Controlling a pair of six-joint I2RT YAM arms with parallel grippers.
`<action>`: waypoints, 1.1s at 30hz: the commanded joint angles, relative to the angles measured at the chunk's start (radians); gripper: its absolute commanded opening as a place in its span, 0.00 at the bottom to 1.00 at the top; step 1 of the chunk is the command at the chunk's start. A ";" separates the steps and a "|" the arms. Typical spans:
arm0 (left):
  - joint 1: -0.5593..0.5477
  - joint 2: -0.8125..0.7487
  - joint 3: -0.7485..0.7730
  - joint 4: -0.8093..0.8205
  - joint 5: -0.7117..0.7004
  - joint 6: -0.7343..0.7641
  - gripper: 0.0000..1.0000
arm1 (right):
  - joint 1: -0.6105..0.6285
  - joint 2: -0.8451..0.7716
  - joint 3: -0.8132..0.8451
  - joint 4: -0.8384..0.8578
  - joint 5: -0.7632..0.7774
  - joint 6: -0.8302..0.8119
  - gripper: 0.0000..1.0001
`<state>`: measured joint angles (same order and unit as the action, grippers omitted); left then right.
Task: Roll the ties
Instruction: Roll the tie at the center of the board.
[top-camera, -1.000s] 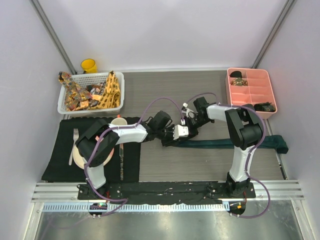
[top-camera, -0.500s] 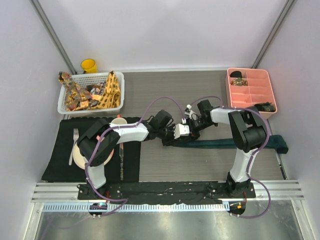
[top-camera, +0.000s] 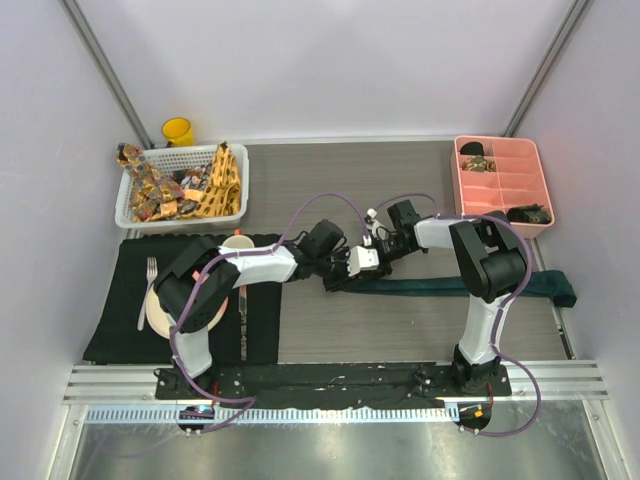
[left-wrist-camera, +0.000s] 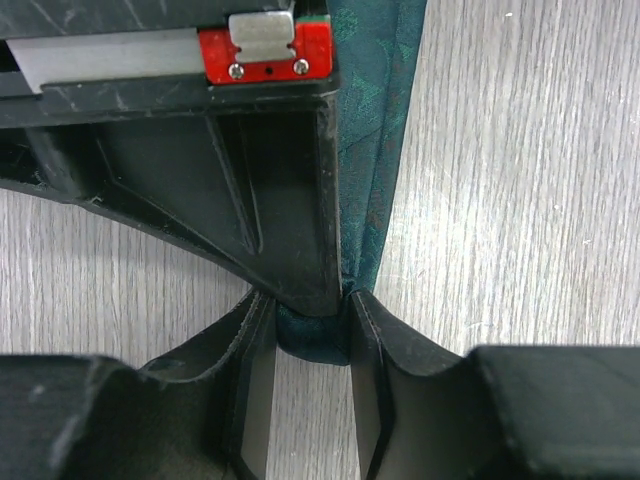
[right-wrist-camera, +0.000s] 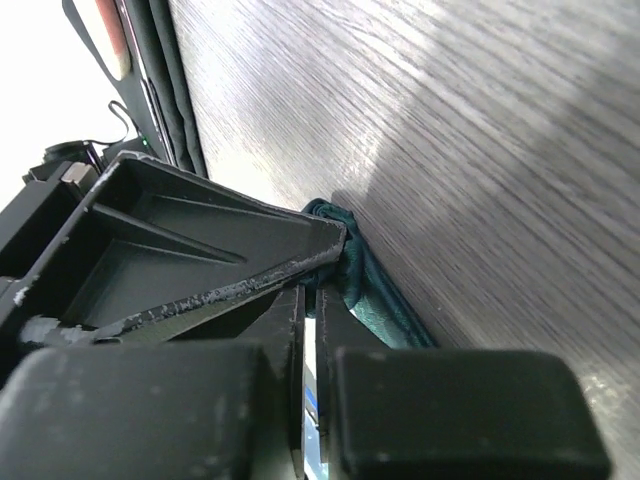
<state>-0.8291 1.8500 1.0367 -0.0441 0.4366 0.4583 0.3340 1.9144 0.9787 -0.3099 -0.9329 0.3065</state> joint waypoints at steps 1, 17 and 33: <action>0.010 0.026 -0.041 -0.152 -0.087 -0.021 0.39 | 0.022 0.037 0.040 -0.058 0.051 -0.102 0.01; 0.009 -0.022 -0.060 0.018 -0.013 0.039 0.82 | -0.013 0.084 0.075 -0.170 0.037 -0.239 0.01; -0.028 0.055 -0.007 -0.175 -0.016 0.138 0.41 | -0.015 0.018 0.110 -0.175 -0.044 -0.184 0.01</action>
<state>-0.8574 1.8816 1.0641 -0.0570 0.4824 0.5018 0.3233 1.9759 1.0592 -0.4999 -0.9833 0.1139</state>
